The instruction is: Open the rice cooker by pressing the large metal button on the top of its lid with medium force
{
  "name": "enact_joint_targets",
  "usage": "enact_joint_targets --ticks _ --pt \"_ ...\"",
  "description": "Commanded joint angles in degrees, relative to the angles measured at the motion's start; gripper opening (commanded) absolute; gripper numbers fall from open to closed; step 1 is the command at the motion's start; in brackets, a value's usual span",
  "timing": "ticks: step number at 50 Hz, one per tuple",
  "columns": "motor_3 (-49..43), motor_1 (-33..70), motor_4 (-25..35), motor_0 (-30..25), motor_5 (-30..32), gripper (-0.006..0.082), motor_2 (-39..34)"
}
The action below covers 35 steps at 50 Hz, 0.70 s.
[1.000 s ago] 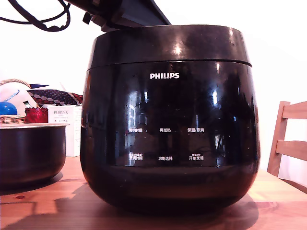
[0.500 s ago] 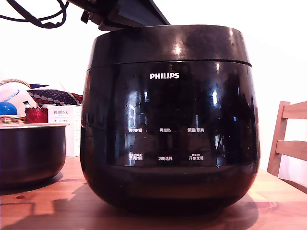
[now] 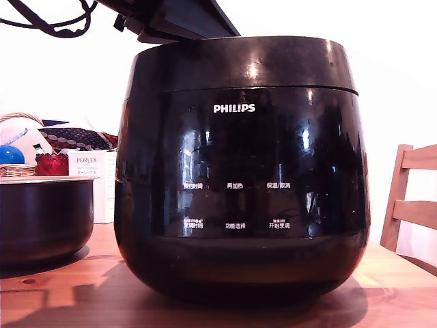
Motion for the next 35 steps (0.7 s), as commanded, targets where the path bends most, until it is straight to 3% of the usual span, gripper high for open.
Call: enact_joint_targets --ticks 1,35 --pt "-4.3 2.7 -0.2 0.2 0.4 -0.0024 -3.4" --pt "-8.0 6.1 -1.5 0.1 1.8 -0.0024 -3.4"
